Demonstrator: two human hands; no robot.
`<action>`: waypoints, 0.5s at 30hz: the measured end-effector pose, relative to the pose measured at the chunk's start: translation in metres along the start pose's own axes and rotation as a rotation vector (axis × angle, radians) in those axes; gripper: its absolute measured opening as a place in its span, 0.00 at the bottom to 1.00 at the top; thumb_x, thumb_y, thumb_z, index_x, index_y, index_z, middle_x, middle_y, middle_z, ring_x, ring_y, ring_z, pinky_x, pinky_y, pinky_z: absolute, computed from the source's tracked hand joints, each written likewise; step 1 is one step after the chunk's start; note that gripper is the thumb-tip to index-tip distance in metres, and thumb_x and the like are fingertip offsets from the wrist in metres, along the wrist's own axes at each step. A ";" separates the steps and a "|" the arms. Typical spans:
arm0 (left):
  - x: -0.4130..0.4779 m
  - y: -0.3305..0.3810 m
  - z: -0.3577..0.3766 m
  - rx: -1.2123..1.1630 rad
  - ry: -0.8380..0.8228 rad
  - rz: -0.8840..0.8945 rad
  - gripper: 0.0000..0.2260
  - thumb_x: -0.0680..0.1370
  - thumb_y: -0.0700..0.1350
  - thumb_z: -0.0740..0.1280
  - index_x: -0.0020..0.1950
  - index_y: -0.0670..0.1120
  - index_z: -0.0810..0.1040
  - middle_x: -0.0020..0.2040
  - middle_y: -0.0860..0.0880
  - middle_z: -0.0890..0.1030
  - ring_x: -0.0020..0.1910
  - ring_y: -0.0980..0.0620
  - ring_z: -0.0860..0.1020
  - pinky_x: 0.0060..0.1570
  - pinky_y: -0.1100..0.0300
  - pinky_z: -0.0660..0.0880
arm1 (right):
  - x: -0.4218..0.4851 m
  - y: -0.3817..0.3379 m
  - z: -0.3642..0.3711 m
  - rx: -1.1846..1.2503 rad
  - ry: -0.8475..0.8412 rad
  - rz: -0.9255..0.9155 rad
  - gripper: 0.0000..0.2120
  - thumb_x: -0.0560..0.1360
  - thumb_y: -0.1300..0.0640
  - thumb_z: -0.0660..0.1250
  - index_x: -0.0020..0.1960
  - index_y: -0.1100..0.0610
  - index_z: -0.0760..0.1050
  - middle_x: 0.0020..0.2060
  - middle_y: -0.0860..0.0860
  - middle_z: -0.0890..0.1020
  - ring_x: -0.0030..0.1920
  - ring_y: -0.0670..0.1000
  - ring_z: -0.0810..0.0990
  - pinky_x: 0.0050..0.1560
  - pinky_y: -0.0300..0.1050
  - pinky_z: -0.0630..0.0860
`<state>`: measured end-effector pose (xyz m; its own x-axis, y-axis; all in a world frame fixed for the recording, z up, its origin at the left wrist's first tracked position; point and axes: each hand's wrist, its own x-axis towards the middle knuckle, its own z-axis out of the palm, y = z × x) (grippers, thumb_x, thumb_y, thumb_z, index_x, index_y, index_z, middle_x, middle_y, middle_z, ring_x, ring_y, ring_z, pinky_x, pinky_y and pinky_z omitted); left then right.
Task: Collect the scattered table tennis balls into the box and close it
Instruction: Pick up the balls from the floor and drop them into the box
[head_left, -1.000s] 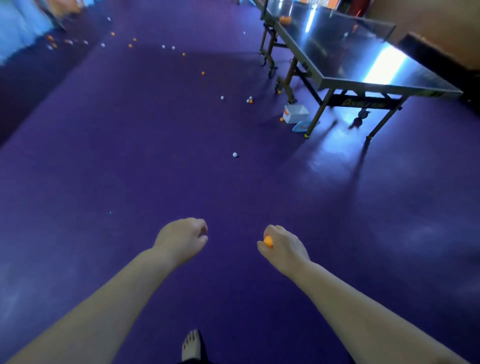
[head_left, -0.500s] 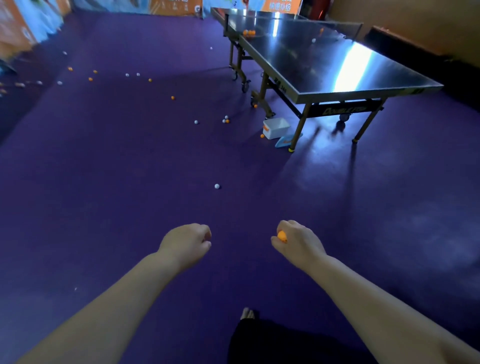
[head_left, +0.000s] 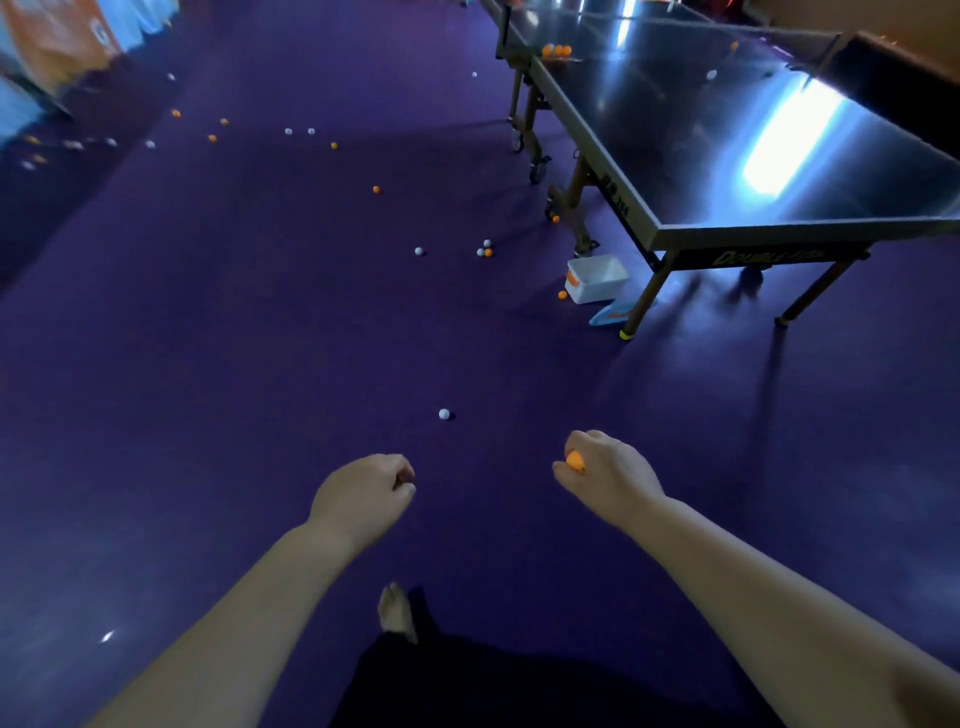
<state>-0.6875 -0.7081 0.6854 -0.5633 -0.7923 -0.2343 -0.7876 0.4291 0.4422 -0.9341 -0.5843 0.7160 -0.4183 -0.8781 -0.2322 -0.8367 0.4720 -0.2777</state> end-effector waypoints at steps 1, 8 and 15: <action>0.023 -0.002 -0.004 0.000 0.004 0.001 0.10 0.78 0.48 0.60 0.55 0.51 0.78 0.52 0.55 0.80 0.46 0.56 0.76 0.42 0.62 0.71 | 0.022 -0.001 -0.002 0.002 0.001 -0.006 0.09 0.76 0.48 0.61 0.46 0.54 0.72 0.42 0.47 0.76 0.38 0.49 0.76 0.34 0.40 0.71; 0.183 -0.009 -0.039 -0.029 -0.022 -0.006 0.09 0.77 0.49 0.61 0.53 0.51 0.78 0.49 0.55 0.80 0.46 0.55 0.76 0.43 0.59 0.73 | 0.170 -0.011 -0.025 0.010 0.012 0.034 0.10 0.76 0.45 0.61 0.44 0.51 0.72 0.41 0.45 0.76 0.38 0.48 0.75 0.34 0.41 0.71; 0.327 -0.006 -0.070 0.004 -0.078 0.014 0.09 0.77 0.48 0.60 0.54 0.50 0.77 0.49 0.54 0.80 0.46 0.54 0.77 0.44 0.58 0.74 | 0.296 0.003 -0.053 -0.014 -0.019 0.097 0.10 0.77 0.44 0.60 0.45 0.49 0.72 0.43 0.45 0.76 0.38 0.47 0.76 0.36 0.42 0.71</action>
<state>-0.8492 -1.0002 0.6669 -0.5916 -0.7503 -0.2949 -0.7805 0.4415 0.4426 -1.0791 -0.8472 0.6957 -0.4911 -0.8264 -0.2754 -0.7975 0.5537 -0.2395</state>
